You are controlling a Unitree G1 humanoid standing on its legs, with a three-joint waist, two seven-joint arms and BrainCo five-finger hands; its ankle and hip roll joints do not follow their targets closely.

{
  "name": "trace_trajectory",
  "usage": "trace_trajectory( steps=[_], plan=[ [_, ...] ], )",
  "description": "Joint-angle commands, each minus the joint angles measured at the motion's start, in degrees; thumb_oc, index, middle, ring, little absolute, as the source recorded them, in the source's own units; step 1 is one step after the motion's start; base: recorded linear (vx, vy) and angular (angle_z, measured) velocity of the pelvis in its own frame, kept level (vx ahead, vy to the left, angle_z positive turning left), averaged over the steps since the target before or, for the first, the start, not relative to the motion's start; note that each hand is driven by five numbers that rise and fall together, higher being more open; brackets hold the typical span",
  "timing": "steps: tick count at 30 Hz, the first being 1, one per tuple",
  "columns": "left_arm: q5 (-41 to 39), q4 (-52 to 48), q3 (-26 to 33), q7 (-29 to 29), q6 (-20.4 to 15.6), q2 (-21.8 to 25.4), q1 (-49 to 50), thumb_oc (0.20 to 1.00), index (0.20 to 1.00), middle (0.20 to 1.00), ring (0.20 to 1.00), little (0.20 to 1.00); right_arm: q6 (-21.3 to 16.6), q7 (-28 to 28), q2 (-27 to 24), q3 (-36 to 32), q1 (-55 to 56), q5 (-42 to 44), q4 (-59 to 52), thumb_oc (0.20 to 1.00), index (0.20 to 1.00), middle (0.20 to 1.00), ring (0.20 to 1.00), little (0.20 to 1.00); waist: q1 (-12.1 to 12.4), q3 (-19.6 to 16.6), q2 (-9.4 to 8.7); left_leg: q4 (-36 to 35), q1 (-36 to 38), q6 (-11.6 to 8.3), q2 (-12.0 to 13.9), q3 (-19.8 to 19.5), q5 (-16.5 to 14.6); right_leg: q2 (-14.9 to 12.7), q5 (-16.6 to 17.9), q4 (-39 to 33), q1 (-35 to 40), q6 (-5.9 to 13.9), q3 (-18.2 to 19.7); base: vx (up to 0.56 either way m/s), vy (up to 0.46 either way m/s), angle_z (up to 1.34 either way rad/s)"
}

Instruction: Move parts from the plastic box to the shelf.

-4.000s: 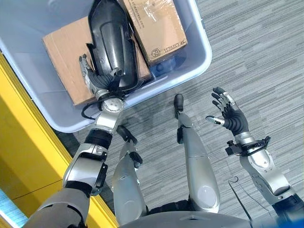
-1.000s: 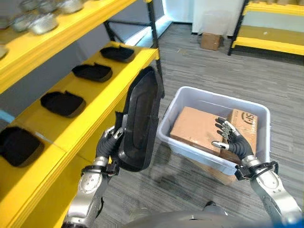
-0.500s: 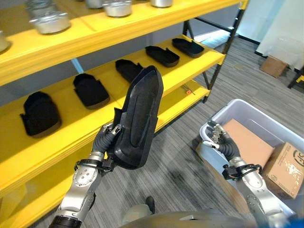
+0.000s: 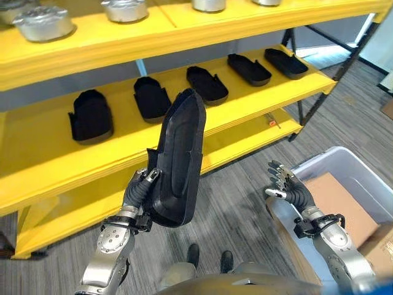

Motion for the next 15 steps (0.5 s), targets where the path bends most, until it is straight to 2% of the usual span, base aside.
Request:
trace_trajectory(
  steps=[1,2,3,4,5,6,7,9,10,11,12,13,14,15],
  plan=[
    [-2.3,-4.8,3.5,0.7,-5.0,1.9,-2.4,0.200,0.200,0.200,0.200,0.200,-4.0,-2.0,0.4,-2.8,-2.0,2.5,-2.4,1.000,1.000,1.000,1.000,1.000,0.5,0.3,-2.17,5.4,2.9,-1.53,5.0,-2.4,-3.1,-4.8,4.9,-3.4,0.8,8.63,4.9,0.01,0.233,0.64],
    [-2.4,-5.1,3.3,0.6,-5.0,1.9,-2.2,0.200,0.200,0.200,0.200,0.200,-3.9,-1.8,0.4,-3.2,-1.1,2.5,-2.4,1.000,1.000,1.000,1.000,1.000,0.3,0.0,-2.22,4.9,3.0,-2.45,8.1,-3.5,-1.6,-6.0,4.5,-3.1,1.2,8.91,4.1,0.08,0.276,0.47],
    [-2.6,-5.1,3.1,0.9,-5.0,1.8,-2.4,0.200,0.200,0.200,0.200,0.200,-3.9,-1.9,0.4,-3.5,-0.4,2.7,-2.2,1.000,1.000,1.000,1.000,1.000,-0.3,-0.3,-1.99,3.3,4.0,-3.40,11.7,-2.6,0.9,-7.2,4.2,-2.5,1.4,9.28,3.0,0.12,0.461,0.45],
    [-2.9,-4.6,3.0,1.5,-4.5,1.7,-3.1,0.200,0.200,0.200,0.200,0.200,-3.8,-2.5,0.1,-3.9,1.1,2.6,-2.1,1.000,1.000,1.000,1.000,1.000,-1.1,-1.1,-0.55,-0.1,5.6,-6.06,19.0,0.4,9.4,-9.3,4.0,-1.5,1.3,10.65,1.2,0.18,0.641,0.69],
    [-2.9,-4.7,3.0,1.9,-4.6,1.6,-3.5,0.200,0.200,0.200,0.200,0.200,-3.7,-2.3,-0.2,-4.4,1.7,2.4,-2.3,1.000,1.000,1.000,1.000,1.000,-0.4,-1.5,1.46,-3.7,7.1,-8.31,19.3,-4.2,12.3,-10.4,4.1,-1.0,1.4,11.51,1.0,0.21,0.659,0.67],
    [-3.3,-4.6,2.9,1.5,-4.7,1.4,-3.8,0.200,0.200,0.200,0.200,0.200,-3.6,-2.2,0.0,-4.3,1.2,2.4,-2.6,1.000,1.000,1.000,1.000,1.000,0.2,-1.6,1.99,-4.1,7.7,-8.21,16.9,-7.7,7.8,-11.4,4.5,-0.6,1.3,12.15,1.8,0.20,0.542,0.77],
    [-3.2,-3.9,2.8,1.4,-4.8,1.2,-4.9,0.200,0.200,0.200,0.200,0.200,-3.6,-1.8,0.1,-4.4,0.8,2.2,-2.6,1.000,1.000,1.000,1.000,1.000,-0.1,-1.9,1.91,-4.1,7.5,-8.30,15.6,-6.6,5.3,-13.5,5.3,-0.5,2.5,12.97,1.3,0.15,0.360,0.32],
    [-3.6,-3.8,2.3,0.6,-5.2,2.3,-5.9,0.200,0.200,0.200,0.200,0.200,-3.8,-2.0,0.9,-4.7,-0.1,2.4,-3.1,1.000,1.000,1.000,1.000,1.000,-0.2,-1.8,1.37,-2.0,6.2,-8.08,13.7,-4.9,2.7,-15.5,7.5,-0.7,3.4,13.77,1.6,0.09,0.261,0.07],
    [-3.6,-3.7,2.3,0.6,-5.2,2.4,-6.0,0.200,0.200,0.200,0.200,0.200,-3.8,-2.0,1.0,-4.7,-0.1,2.4,-3.1,1.000,1.000,1.000,1.000,1.000,-0.1,-1.8,1.23,-1.7,6.0,-7.98,13.5,-4.9,2.5,-15.6,7.6,-0.8,3.4,13.87,1.6,0.07,0.231,0.43],
    [-3.2,-3.9,2.8,0.7,-5.7,3.7,-6.5,0.200,0.200,0.200,0.200,0.200,-4.1,-2.1,1.2,-4.9,-0.5,2.7,-3.8,1.000,1.000,1.000,1.000,1.000,0.6,-1.7,0.58,2.0,4.7,-7.58,11.6,-5.5,0.8,-17.6,10.8,-1.4,4.1,14.86,1.8,0.11,0.337,0.53],
    [-2.5,-4.1,3.0,0.5,-5.6,4.7,-6.4,0.200,0.200,0.200,0.200,0.200,-4.0,-1.8,1.8,-4.3,-1.1,2.3,-3.9,1.000,1.000,1.000,1.000,1.000,1.3,-1.6,0.21,3.5,4.1,-6.33,9.2,-5.3,-1.8,-19.9,13.9,-1.0,4.4,15.47,1.8,0.13,0.424,0.32],
    [-2.6,-4.2,3.1,0.6,-5.8,5.1,-6.4,0.200,0.200,0.200,0.200,0.200,-3.9,-1.9,2.1,-3.9,-1.4,2.1,-4.0,1.000,1.000,1.000,1.000,1.000,1.4,-1.7,-0.04,4.1,3.6,-5.95,8.1,-5.0,-2.1,-20.9,15.5,-0.9,4.2,15.32,1.7,0.09,0.299,0.10],
    [-2.6,-4.2,3.1,0.7,-5.8,5.2,-6.3,0.200,0.200,0.200,0.200,0.200,-3.9,-1.9,2.2,-3.8,-1.4,2.1,-4.0,1.000,1.000,1.000,1.000,1.000,1.3,-1.8,-0.14,4.3,3.4,-5.87,7.9,-5.0,-2.1,-21.0,15.5,-1.0,4.1,15.39,1.7,0.05,0.237,0.35],
    [-2.6,-4.4,3.4,0.7,-6.0,5.4,-6.1,0.200,0.200,0.200,0.200,0.200,-4.0,-1.7,2.6,-3.8,-1.3,2.7,-4.2,1.000,1.000,1.000,1.000,1.000,1.6,-1.6,-0.22,5.5,2.5,-4.99,6.5,-5.4,-3.3,-22.2,17.6,-0.9,4.0,15.60,2.0,0.05,0.263,0.50]
  ],
)
